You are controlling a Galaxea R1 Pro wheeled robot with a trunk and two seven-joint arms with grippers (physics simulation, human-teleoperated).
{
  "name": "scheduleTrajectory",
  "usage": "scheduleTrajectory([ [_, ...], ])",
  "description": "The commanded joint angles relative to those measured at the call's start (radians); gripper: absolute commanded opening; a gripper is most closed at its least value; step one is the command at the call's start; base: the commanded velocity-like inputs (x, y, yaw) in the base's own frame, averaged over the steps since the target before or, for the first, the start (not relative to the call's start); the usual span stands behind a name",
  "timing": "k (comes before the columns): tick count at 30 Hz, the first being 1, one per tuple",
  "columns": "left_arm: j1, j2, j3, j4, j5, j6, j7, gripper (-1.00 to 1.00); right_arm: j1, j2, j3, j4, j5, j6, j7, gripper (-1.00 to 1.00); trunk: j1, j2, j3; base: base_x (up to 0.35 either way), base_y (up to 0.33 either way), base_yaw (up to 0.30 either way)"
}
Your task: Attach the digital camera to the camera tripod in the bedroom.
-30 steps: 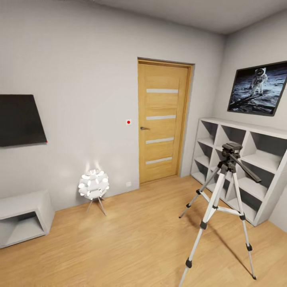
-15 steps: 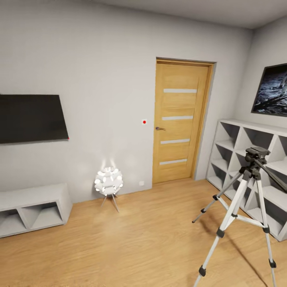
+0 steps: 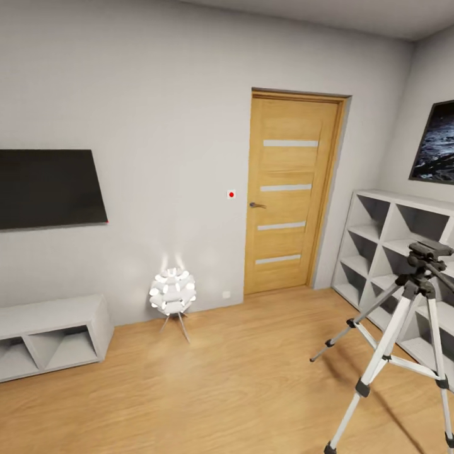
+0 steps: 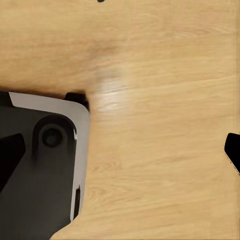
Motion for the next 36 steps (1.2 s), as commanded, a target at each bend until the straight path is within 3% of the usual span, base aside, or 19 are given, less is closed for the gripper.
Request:
scheduleTrajectory([
  [1,0.000,0.000,-0.009,0.000,0.005,0.001,0.001,-1.00,-0.001,0.000,-0.002,0.003,0.009,-0.005,0.002,1.00,0.001,-0.001,0.000,0.315,0.000,0.002],
  [15,-0.001,0.000,-0.009,0.000,0.005,0.001,0.001,-1.00,-0.001,-0.001,-0.001,0.003,0.009,-0.006,0.001,1.00,0.001,-0.001,0.000,0.321,0.037,0.000],
  [36,-0.001,-0.002,-0.009,-0.001,0.005,0.001,0.001,-1.00,-0.001,0.001,-0.003,0.003,0.007,-0.008,-0.003,1.00,0.001,-0.001,0.000,0.291,0.227,-0.019],
])
